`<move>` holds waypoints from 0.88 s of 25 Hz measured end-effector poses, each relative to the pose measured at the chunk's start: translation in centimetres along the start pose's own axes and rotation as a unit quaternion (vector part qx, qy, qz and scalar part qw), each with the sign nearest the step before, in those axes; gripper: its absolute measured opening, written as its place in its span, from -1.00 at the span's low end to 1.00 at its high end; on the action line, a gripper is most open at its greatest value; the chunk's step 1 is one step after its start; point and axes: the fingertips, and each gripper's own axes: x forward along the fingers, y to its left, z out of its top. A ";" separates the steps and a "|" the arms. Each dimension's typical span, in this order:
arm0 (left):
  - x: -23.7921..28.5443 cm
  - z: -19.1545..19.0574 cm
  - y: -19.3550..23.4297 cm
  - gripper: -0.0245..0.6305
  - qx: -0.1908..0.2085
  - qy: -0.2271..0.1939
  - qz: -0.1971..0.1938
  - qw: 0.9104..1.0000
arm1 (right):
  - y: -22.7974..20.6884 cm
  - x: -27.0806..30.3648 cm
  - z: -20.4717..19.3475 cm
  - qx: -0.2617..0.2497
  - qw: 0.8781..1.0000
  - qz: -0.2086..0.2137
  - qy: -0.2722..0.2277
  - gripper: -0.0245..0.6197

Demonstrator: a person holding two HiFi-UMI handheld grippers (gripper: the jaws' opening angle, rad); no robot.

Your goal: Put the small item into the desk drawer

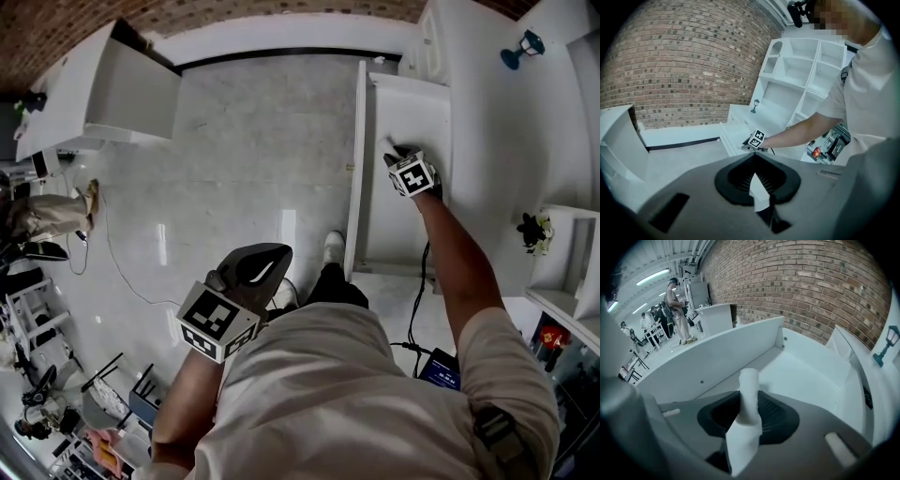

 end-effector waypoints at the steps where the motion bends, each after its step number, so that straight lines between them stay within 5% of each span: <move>1: 0.2 0.1 0.1 -0.91 -0.002 0.001 -0.001 1.000 | 0.0 0.4 -0.2 0.002 1.000 0.001 0.002 -0.51; 22: 0.9 -0.2 1.1 -0.91 -0.021 -0.001 -0.017 1.000 | -0.3 1.5 -1.6 0.023 1.000 -0.013 0.016 -0.40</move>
